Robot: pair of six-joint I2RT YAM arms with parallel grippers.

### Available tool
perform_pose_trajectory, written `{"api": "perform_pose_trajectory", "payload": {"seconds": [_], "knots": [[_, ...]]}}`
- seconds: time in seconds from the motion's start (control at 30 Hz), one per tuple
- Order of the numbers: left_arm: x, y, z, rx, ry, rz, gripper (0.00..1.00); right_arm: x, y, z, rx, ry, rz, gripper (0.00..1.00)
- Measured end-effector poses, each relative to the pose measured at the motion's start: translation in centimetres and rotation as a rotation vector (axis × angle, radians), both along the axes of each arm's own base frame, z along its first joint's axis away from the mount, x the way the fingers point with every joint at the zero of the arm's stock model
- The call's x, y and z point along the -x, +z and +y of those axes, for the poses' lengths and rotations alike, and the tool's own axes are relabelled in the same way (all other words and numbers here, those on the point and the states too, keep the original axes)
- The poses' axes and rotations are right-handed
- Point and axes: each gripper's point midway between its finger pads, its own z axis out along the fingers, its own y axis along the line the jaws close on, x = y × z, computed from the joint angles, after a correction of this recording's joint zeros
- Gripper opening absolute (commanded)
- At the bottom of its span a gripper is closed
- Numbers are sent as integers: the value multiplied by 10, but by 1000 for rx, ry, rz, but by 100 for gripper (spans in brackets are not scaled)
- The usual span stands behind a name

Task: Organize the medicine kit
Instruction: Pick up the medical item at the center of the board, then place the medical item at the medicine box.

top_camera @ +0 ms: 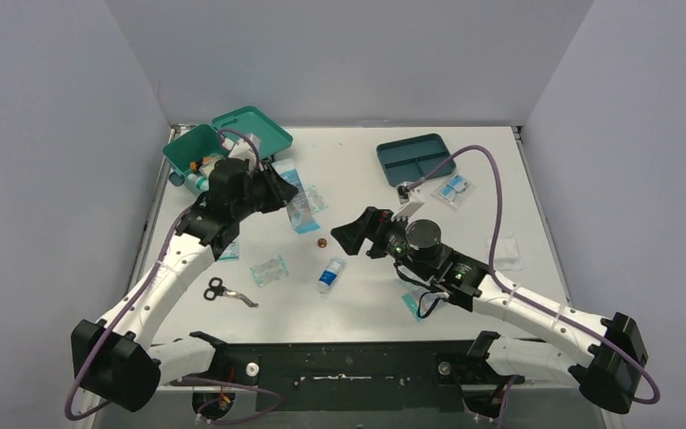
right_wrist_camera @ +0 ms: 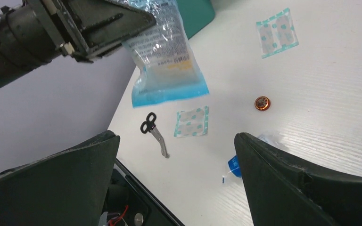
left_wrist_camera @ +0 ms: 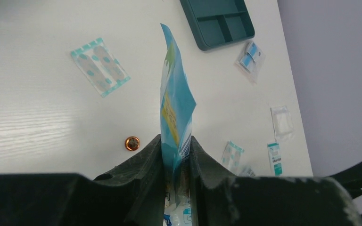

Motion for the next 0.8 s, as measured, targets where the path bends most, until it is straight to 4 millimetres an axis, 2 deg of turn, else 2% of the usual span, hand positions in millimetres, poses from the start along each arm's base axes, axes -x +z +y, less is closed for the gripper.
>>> {"api": "perform_pose_trajectory", "payload": {"seconds": [0.13, 0.23, 0.5, 0.63, 0.8], "knots": [[-27, 10, 37, -18, 63, 1, 19, 7, 4, -14, -8, -18, 0, 100], [-48, 7, 83, -34, 153, 29, 19, 12, 5, -20, -10, -19, 4, 100], [-90, 1, 193, -48, 359, 77, 19, 24, 11, -40, 13, -29, 0, 100], [-107, -5, 225, -55, 403, 101, 19, 27, 8, -50, 52, -43, -3, 100], [-128, -12, 253, -44, 431, 124, 19, 25, 3, -57, 89, -67, -2, 100]]}}
